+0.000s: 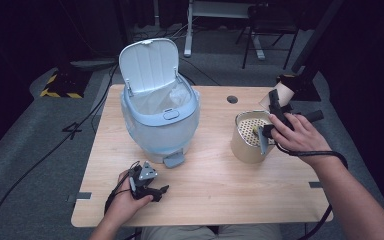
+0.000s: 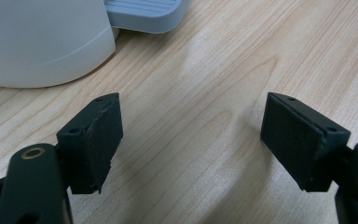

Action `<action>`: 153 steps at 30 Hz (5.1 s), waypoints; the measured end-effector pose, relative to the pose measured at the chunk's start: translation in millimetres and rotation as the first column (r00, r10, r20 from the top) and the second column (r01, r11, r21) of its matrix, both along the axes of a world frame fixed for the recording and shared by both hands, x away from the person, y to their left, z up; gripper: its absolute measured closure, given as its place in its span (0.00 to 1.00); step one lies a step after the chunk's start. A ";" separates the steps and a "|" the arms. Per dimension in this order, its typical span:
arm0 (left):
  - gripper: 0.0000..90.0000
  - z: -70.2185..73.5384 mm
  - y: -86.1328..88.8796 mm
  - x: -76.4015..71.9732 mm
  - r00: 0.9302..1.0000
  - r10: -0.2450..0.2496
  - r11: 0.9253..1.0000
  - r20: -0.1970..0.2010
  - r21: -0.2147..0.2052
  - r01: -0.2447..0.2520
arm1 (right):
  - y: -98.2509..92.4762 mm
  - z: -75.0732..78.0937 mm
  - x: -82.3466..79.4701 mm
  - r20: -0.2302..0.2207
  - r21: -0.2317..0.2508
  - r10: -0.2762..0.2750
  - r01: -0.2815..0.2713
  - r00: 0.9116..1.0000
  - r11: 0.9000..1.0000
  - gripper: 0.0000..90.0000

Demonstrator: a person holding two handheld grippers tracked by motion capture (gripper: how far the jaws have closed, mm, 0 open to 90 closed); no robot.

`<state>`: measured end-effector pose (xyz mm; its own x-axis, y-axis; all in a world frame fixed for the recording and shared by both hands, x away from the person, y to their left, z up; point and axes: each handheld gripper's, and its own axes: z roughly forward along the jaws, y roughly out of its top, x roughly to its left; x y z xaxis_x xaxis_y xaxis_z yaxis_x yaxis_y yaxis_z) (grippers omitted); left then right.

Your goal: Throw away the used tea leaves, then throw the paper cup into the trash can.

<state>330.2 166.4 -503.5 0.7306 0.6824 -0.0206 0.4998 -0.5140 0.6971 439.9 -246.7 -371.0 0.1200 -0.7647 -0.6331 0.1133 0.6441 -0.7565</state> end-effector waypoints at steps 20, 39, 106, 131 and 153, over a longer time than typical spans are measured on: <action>0.24 0.0 0.0 0.0 1.000 0.000 1.000 0.000 0.000 0.000 | -2.5 0.6 -0.6 0.051 -0.054 0.009 -0.006 0.999 0.999 0.35; 0.24 0.0 0.0 0.1 1.000 0.001 1.000 -0.002 -0.002 -0.001 | -24.6 36.8 14.9 -0.310 0.736 0.116 0.162 0.944 0.657 0.34; 0.17 -0.5 -0.2 1.5 0.999 0.031 1.000 -0.008 0.005 -0.031 | 33.5 131.1 53.5 -0.373 0.633 0.826 0.767 0.423 -0.106 0.33; 0.17 -0.1 -0.5 2.4 0.999 0.032 0.999 -0.002 0.012 -0.032 | 161.1 142.9 40.3 -0.360 0.637 0.838 0.765 0.411 -0.102 0.32; 0.17 0.0 -0.6 2.7 0.999 0.037 0.999 -0.004 0.015 -0.037 | 228.8 120.1 43.4 -0.387 0.604 0.829 0.790 0.404 -0.103 0.31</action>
